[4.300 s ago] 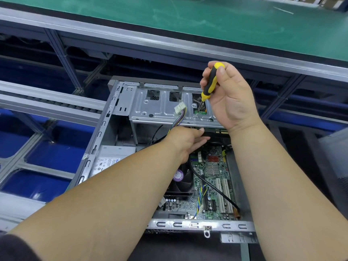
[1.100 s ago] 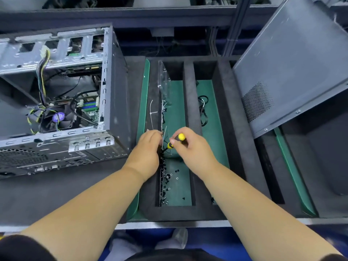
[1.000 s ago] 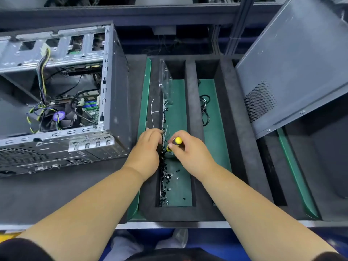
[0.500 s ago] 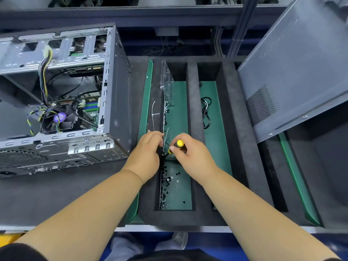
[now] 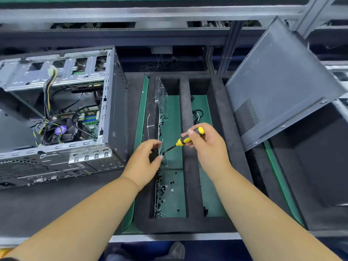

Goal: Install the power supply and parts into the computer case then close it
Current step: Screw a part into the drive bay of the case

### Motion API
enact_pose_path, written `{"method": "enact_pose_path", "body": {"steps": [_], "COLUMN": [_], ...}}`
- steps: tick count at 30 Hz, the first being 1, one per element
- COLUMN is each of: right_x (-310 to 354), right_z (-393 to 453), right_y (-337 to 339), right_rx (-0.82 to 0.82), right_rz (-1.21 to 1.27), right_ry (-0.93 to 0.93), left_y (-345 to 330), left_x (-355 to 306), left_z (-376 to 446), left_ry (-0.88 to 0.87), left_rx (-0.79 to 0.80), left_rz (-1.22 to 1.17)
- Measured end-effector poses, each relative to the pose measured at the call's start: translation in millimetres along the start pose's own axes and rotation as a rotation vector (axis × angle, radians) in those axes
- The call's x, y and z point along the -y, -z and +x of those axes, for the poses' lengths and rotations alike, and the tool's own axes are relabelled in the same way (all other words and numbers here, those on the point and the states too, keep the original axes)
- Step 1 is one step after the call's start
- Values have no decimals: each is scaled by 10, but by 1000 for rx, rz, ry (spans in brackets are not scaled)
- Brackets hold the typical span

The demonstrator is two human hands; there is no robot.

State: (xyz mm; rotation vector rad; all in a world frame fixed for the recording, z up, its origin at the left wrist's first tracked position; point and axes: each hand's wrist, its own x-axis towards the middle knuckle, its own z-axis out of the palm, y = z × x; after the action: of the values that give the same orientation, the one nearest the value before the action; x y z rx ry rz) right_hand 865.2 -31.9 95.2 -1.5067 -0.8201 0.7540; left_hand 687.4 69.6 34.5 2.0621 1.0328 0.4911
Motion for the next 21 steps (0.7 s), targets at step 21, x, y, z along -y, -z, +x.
{"method": "enact_pose_path", "body": {"steps": [21], "right_x": [229], "right_z": [17], "right_y": [153], "right_rx": [-73], "right_rz": [107], "right_ry": [70], "left_y": [83], "left_x": [-352], "left_z": [5], "left_ry": [242], "left_rx": [-55], "left_rz": [-188]}}
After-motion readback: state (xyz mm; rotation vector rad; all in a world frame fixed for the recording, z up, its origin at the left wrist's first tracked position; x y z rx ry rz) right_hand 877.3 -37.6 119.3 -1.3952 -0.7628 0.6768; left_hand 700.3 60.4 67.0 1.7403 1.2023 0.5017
